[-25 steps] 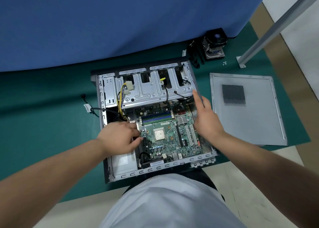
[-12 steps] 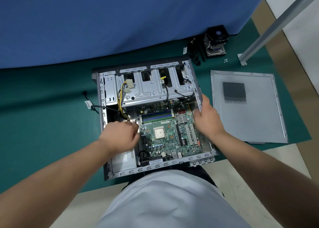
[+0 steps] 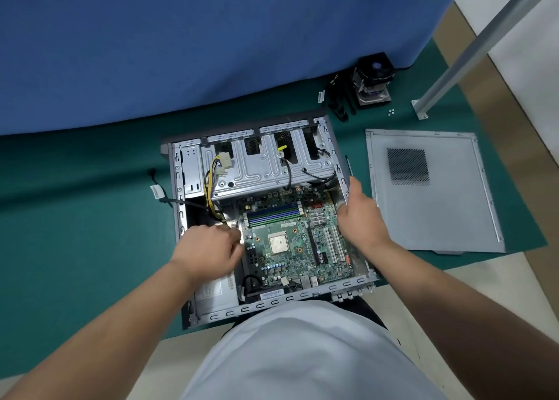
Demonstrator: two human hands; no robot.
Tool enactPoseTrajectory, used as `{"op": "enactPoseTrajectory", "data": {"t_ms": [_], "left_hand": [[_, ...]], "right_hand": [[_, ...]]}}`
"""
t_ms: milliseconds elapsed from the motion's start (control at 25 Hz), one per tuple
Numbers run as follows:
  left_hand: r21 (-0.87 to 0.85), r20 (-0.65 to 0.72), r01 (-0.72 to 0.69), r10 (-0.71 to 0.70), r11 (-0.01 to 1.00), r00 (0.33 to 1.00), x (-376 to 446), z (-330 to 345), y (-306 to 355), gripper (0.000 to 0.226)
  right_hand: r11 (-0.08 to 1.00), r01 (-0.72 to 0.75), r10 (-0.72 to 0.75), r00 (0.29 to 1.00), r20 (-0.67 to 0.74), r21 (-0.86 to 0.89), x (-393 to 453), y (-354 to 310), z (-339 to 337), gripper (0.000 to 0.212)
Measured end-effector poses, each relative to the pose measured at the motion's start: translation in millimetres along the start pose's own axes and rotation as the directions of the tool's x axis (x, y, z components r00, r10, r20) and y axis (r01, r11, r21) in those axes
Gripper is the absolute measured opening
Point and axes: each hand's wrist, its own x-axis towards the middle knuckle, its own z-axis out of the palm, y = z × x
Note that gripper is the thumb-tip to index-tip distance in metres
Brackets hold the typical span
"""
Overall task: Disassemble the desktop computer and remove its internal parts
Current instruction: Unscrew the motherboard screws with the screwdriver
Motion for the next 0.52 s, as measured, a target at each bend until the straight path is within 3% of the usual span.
{"op": "enactPoseTrajectory", "data": {"t_ms": [120,240,320,400,520], "left_hand": [[-0.027,-0.005,-0.007,0.007,1.0,1.0,3.0,-5.1,0.4,0.04],[-0.062,-0.318,-0.134,0.107,0.989,0.942,20.7,-22.5,3.6,0.03],[-0.117,-0.491,-0.194,0.113,0.974,0.864,46.5,-34.9,7.8,0.035],[-0.208,-0.466,-0.097,-0.011,0.973,0.885,77.3,-45.9,14.5,0.04],[-0.288,-0.296,0.108,-0.195,0.952,0.935,107.5,-43.2,25.4,0.052]], "right_hand": [[0.998,0.026,-0.031,0.995,0.098,0.053,0.7,3.3,-3.2,0.062],[0.973,-0.028,-0.033,0.965,0.259,0.231,13.7,19.2,-26.4,0.06],[0.941,-0.101,0.048,0.985,0.167,0.324,34.7,36.2,-38.4,0.038],[0.964,-0.145,0.131,0.988,0.078,0.221,58.8,54.1,-38.7,0.03],[0.973,-0.231,0.227,0.954,0.198,-0.002,79.7,65.4,-20.5,0.041]]}}
